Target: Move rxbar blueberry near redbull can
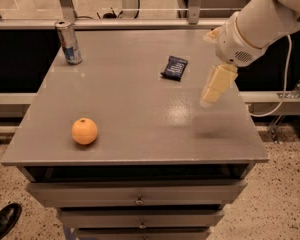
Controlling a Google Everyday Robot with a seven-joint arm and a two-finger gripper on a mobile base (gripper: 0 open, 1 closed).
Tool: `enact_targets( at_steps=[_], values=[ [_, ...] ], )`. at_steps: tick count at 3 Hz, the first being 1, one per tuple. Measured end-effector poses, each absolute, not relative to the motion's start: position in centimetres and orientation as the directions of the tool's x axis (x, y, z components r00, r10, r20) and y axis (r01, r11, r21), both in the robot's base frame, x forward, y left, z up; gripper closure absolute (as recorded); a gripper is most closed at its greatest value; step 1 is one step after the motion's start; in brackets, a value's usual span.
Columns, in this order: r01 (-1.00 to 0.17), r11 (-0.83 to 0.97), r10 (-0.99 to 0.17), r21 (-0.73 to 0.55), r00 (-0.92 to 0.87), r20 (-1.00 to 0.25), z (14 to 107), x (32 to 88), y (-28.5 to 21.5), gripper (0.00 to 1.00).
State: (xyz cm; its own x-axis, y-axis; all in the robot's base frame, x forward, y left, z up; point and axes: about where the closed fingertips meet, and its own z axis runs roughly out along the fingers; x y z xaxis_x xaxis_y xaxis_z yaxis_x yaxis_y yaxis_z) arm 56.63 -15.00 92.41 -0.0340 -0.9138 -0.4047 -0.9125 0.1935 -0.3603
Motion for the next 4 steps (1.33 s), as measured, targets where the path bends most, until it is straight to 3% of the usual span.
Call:
enact_targets(
  at_steps=[2, 4],
  values=[
    [-0.89, 0.328, -0.83, -0.317, -0.111, -0.547, 88.2, 66.2, -12.4, 0.0],
    [-0.854, 0.507, -0.664, -0.114, -0.303, -0.683, 84.6, 72.2, -12.2, 0.0]
  ],
)
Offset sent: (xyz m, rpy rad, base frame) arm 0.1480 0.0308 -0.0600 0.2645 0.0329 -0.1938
